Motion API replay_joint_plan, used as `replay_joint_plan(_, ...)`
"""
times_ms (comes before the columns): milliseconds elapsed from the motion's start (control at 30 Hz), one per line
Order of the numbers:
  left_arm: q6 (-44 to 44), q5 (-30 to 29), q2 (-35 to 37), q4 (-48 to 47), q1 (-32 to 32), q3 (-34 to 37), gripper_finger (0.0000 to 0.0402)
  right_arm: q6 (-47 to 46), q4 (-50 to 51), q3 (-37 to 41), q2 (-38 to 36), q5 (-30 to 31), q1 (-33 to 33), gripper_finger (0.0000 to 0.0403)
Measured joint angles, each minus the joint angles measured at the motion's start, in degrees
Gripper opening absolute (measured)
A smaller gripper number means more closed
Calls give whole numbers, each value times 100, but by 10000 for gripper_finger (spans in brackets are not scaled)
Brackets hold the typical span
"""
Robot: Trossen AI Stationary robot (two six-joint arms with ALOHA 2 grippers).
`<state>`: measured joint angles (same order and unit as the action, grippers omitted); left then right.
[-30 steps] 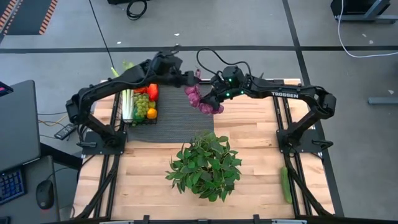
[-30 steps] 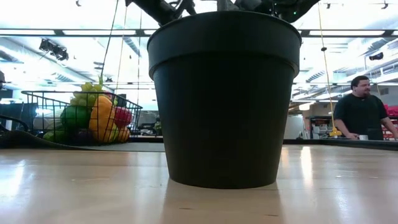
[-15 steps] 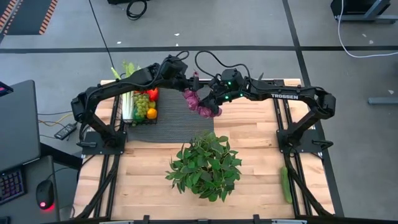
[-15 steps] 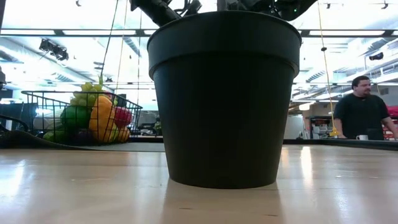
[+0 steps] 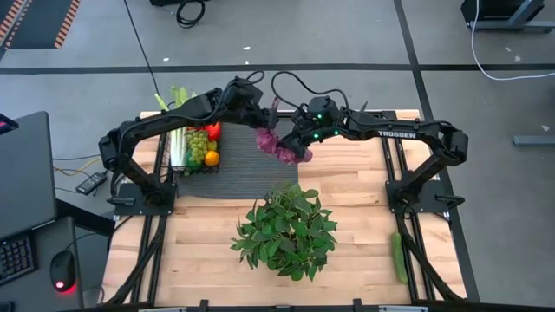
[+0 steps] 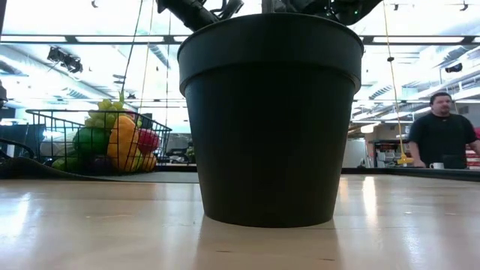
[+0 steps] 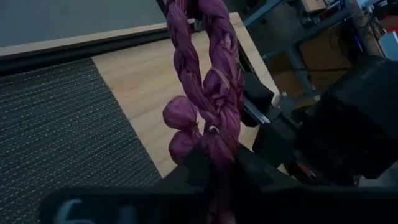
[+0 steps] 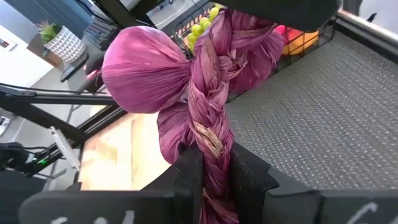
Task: Build produce basket
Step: Put the purple garlic into the wire basket
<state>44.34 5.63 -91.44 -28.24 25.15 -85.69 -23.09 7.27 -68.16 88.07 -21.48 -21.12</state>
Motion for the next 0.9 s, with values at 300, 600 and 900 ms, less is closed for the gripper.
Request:
replay_joint_plan(300,-5,0,0,-43,2,0,47,5,21,0,0,93,-7,104)
replay_joint_plan(600,-145,22,183,-650,7,0,41,-227,614,-2,0,-3,42,223)
replay_joint_plan(900,-334,-49,633,-1063,358,0,38,-245,887,-2,-6,-87,39,267)
